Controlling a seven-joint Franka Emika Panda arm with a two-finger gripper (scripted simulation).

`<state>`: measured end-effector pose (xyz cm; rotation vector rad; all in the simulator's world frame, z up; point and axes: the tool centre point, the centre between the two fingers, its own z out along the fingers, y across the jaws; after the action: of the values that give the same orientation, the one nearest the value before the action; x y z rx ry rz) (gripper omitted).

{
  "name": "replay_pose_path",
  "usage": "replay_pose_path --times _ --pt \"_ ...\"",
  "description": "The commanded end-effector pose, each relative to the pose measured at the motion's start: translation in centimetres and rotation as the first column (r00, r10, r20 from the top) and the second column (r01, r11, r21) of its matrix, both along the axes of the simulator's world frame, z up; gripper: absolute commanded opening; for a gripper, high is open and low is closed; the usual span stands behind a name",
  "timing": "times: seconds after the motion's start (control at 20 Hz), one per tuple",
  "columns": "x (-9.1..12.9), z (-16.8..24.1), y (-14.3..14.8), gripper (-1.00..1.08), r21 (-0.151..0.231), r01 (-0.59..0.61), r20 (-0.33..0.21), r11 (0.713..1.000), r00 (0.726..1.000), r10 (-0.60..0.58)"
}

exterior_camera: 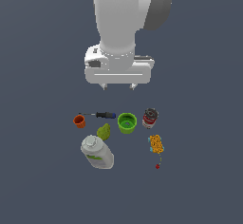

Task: Pick up a designated object from a clutter of objects.

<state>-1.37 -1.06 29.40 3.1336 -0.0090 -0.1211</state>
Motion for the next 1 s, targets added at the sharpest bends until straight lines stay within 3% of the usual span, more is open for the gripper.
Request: replay_pose_path --times 0.0,0.95 --pt "0.0 0.0 0.0 1.0 0.0 0.0 0.0 1.0 1.0 0.0" --pt "0.7 -0.7 -2.1 1.0 -0.004 -0.014 0.014 1.0 1.0 0.015"
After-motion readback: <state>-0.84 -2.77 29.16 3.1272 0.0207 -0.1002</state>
